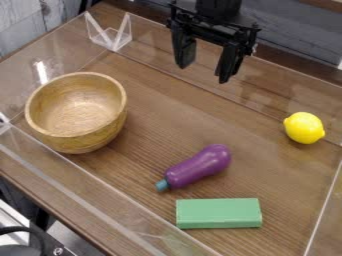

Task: Put the purple eggplant in the brown bowl

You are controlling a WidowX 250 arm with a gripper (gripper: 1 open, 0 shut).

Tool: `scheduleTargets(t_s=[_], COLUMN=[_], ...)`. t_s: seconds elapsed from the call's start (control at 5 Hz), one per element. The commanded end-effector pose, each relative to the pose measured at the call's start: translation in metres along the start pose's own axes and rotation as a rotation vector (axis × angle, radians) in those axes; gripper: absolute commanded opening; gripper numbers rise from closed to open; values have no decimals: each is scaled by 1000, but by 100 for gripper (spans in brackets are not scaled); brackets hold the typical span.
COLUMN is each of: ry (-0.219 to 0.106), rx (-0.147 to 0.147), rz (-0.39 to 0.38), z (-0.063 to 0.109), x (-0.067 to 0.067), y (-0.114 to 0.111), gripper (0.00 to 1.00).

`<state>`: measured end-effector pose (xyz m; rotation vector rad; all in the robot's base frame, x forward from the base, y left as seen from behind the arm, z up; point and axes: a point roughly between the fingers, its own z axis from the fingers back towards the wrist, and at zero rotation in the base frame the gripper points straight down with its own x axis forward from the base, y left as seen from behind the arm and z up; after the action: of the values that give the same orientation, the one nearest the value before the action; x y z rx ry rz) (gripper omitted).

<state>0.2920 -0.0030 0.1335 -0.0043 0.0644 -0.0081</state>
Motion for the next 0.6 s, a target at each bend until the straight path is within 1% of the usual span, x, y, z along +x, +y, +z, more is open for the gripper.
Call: scheduleTargets(t_s=[0.0,0.2,0.4], ry=[22,43,30], rx=[-3,-1,1], rz=[-51,-183,-249], z=[-10,-23,-32], x=[-15,-43,-59], y=[-4,-11,-18], gripper=[100,100,100])
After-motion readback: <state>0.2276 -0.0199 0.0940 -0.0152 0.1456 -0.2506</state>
